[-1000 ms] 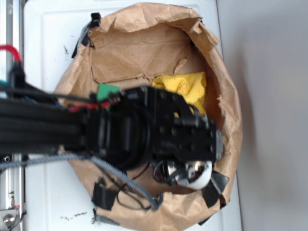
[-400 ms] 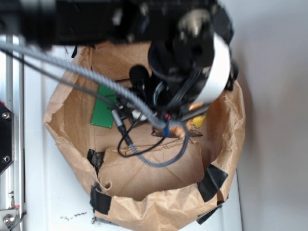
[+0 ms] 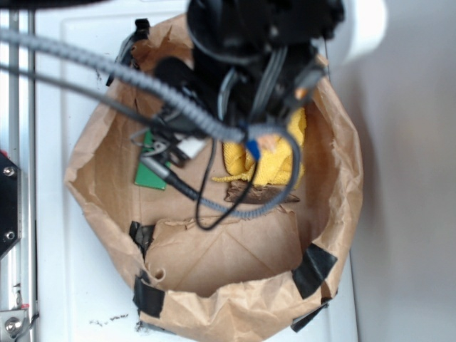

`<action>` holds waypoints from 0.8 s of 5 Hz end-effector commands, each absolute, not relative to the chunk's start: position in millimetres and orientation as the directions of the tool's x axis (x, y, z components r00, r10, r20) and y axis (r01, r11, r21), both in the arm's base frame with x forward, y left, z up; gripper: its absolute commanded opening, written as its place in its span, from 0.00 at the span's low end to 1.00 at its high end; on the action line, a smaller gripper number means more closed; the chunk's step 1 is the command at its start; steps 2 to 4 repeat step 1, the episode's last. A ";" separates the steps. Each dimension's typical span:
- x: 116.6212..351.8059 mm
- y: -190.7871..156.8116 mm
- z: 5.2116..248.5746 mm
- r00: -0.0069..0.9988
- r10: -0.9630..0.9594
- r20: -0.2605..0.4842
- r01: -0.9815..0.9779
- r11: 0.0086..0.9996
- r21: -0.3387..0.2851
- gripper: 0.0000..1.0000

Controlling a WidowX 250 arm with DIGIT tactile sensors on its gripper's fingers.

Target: Grab the shell.

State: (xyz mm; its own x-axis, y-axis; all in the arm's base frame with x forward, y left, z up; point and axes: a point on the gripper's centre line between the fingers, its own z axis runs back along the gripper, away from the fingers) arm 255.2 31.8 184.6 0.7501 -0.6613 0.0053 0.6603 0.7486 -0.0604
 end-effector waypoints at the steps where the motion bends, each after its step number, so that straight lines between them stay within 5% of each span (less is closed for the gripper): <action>1: 236.2 5.3 198.9 0.728 -0.686 0.002 0.686 0.728 -0.020 0.00; 4: 236.2 5.3 198.9 0.728 -0.686 0.002 0.686 0.728 -0.020 0.00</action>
